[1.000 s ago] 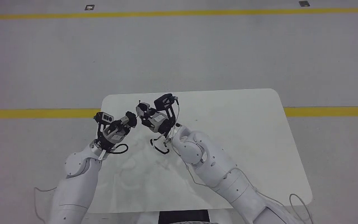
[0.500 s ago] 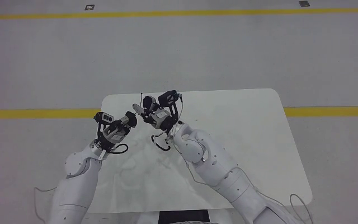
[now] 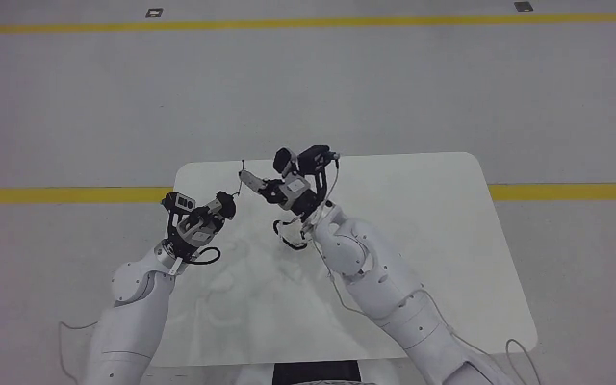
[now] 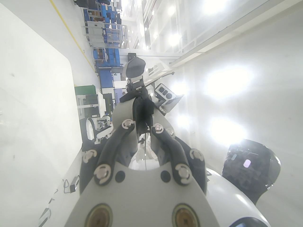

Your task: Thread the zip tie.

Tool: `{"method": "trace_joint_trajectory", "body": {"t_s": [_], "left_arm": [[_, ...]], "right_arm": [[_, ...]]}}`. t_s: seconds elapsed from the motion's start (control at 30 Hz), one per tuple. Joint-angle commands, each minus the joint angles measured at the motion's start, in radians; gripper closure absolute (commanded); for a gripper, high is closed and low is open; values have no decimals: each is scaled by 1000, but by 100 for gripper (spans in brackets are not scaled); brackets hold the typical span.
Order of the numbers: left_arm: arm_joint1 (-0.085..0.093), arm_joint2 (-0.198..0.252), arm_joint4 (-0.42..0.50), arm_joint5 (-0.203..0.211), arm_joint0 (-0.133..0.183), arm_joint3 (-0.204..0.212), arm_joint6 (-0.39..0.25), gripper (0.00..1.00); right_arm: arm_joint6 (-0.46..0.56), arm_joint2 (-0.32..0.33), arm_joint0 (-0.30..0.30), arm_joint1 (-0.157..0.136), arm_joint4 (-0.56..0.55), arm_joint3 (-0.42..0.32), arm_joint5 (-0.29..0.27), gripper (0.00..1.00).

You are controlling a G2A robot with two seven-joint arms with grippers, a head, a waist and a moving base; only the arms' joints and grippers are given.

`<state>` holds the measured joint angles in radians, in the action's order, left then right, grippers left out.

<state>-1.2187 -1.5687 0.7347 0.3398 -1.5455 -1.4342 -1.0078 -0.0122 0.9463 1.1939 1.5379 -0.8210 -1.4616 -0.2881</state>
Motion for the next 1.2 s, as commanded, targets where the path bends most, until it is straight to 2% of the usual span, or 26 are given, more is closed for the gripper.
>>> {"method": "trace_joint_trajectory", "body": {"t_s": [0.0, 0.17, 0.47, 0.5, 0.53, 0.57, 0.6, 0.87, 0.93, 1.03, 1.17], "left_arm": [[0, 4, 3, -11, 1, -4, 22, 100], [1, 0, 87, -76, -1, -21, 31, 100], [7, -15, 289, -240, -5, -26, -70, 100], [8, -13, 307, -258, -6, -23, -82, 100], [8, -14, 321, -275, -6, -18, -90, 100], [10, -16, 313, -280, -4, -14, -98, 100], [13, -20, 288, -267, -1, -10, -110, 100], [13, -20, 288, -267, -1, -10, -110, 100], [10, -13, 327, -292, 0, -18, -68, 100], [7, -15, 425, -348, -10, -31, -33, 100], [6, -18, 500, -395, -27, -53, -19, 100]], "right_arm": [[-21, 19, 8, -4, -8, -9, 1, 0], [-87, 44, 31, -9, -62, -23, 39, 0], [-218, 21, 34, -7, -187, 17, 66, 0], [-239, 22, 29, -7, -228, 28, 91, 0], [-258, 21, 23, -8, -306, 40, 156, 0], [-258, 21, 23, -8, -306, 40, 156, 0], [-258, 21, 23, -8, -306, 40, 156, 0], [-258, 21, 23, -8, -306, 40, 156, 0], [-263, 19, 26, -14, -384, 34, 160, 0], [-331, 10, 36, -22, -517, 41, 154, 0], [-389, -10, 47, -25, -596, 56, 154, 0]]}}
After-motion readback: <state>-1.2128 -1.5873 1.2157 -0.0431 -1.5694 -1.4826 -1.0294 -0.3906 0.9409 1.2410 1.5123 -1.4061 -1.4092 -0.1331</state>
